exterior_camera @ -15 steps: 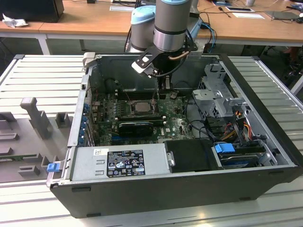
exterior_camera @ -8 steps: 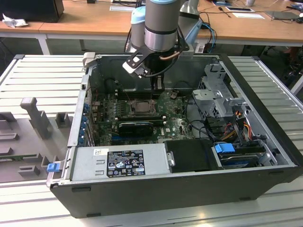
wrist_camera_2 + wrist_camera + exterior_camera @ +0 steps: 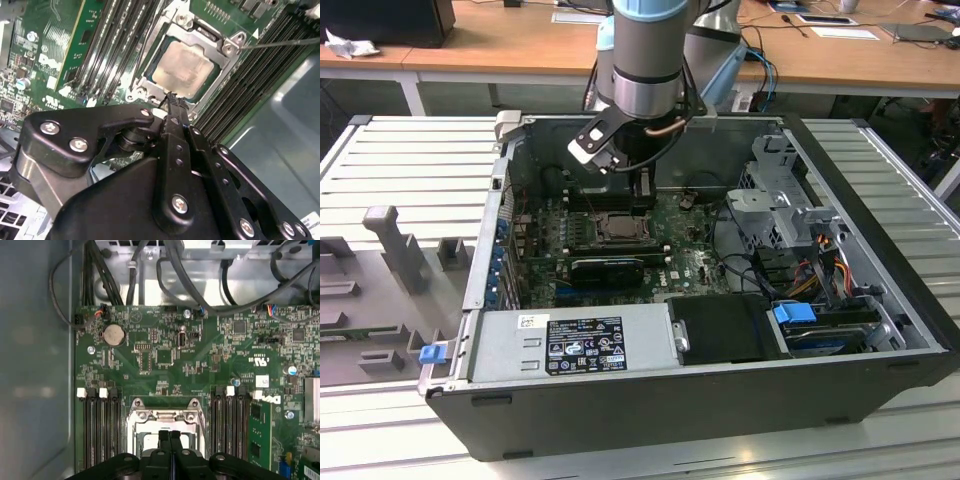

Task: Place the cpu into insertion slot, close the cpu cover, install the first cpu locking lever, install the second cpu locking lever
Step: 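Close the cpu cover, then install the first cpu locking lever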

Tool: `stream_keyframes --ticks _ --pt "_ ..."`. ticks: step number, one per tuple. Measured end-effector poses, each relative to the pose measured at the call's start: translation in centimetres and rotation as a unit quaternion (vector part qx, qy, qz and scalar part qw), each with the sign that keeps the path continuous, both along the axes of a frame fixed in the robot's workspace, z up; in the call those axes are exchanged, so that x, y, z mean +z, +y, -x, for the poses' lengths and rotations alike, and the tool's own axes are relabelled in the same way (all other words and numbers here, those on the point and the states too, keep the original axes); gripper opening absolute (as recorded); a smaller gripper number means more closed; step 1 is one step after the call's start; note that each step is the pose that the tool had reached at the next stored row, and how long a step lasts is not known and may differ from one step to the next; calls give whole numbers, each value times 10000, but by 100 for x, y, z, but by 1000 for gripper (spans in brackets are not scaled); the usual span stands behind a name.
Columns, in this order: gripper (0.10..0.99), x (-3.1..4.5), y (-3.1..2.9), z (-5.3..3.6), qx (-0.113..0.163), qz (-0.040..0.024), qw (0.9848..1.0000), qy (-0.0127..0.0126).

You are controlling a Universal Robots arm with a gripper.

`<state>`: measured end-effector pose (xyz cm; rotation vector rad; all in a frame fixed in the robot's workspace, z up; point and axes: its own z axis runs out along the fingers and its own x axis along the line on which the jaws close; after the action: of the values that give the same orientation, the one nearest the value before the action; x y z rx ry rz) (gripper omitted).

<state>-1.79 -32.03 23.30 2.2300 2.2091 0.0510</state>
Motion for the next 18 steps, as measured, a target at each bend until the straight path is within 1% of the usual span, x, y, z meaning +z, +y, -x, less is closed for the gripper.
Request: stream_keyframes --ticks 1,2,6,9,12,17,18 --pt "106 -2 1 49 0 -1 10000 -1" --pt "106 -2 1 78 0 -1 10000 0" --pt "106 -2 1 143 0 -1 10000 -1" --pt "106 -2 1 167 0 -1 10000 -1" --pt "106 5 0 170 0 0 10000 0" --pt "106 85 1 170 0 -1 10000 -1" --pt "106 116 1 170 0 -1 10000 0"
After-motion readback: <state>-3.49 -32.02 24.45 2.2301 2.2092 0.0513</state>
